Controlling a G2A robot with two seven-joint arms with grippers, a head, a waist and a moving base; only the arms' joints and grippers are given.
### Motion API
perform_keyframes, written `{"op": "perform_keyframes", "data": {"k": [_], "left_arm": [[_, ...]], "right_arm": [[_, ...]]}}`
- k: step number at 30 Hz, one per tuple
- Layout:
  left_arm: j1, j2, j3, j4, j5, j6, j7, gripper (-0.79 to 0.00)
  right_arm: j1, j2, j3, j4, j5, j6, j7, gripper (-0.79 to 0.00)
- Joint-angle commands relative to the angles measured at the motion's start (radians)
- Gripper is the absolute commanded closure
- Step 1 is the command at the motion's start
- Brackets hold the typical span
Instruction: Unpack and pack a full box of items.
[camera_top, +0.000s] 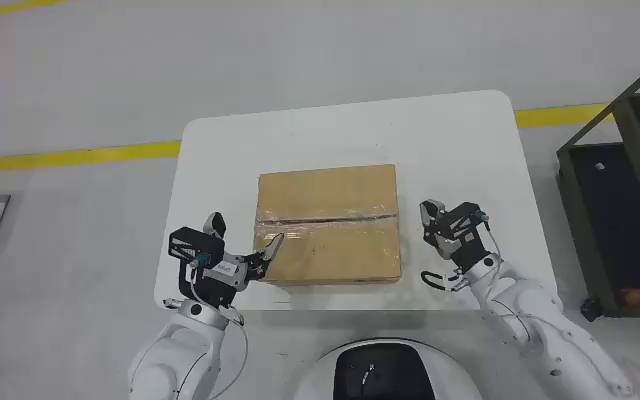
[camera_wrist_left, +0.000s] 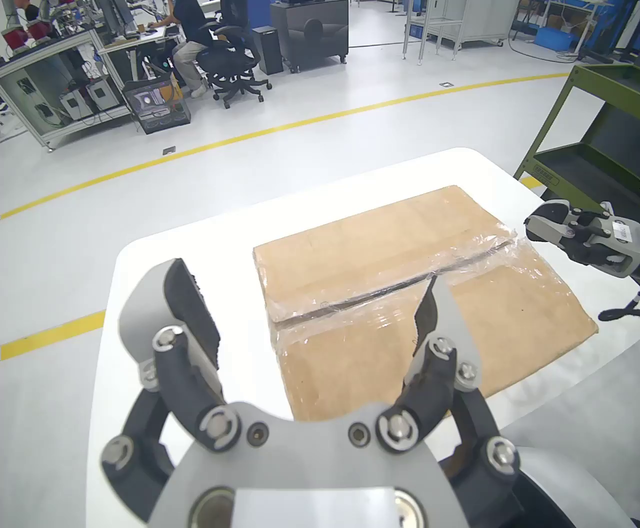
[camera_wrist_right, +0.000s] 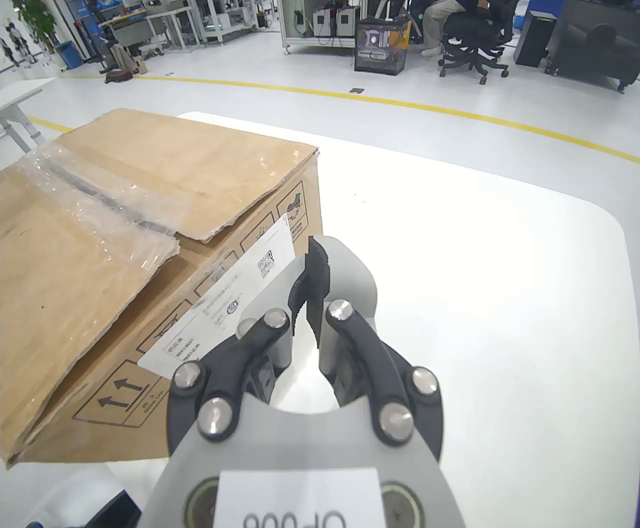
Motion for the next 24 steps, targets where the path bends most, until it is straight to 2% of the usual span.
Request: {"op": "perform_keyframes", "data": {"k": [1,8,14,24], "left_arm": [[0.000,0.000,0.000,0.000,0.000,0.000,0.000,-0.785],[0.000,0.000,0.000,0.000,0.000,0.000,0.000,-0.785],[0.000,0.000,0.000,0.000,0.000,0.000,0.000,-0.785],[-0.007,-0.001,0.007,-0.002,0.021,-0.011,-0.010,-0.785]], "right_arm": [[-0.004,-0.001,0.002,-0.003,0.000,-0.007,-0.002,0.000],[-0.018,-0.001,-0.001,-0.008,-0.017,-0.061,-0.006,0.000],[-0.007,-0.008,-0.049,0.019,-0.020,-0.108,-0.015,0.000],[0.022,-0.023,-0.102,0.079,-0.007,-0.119,-0.058,0.000]]}}
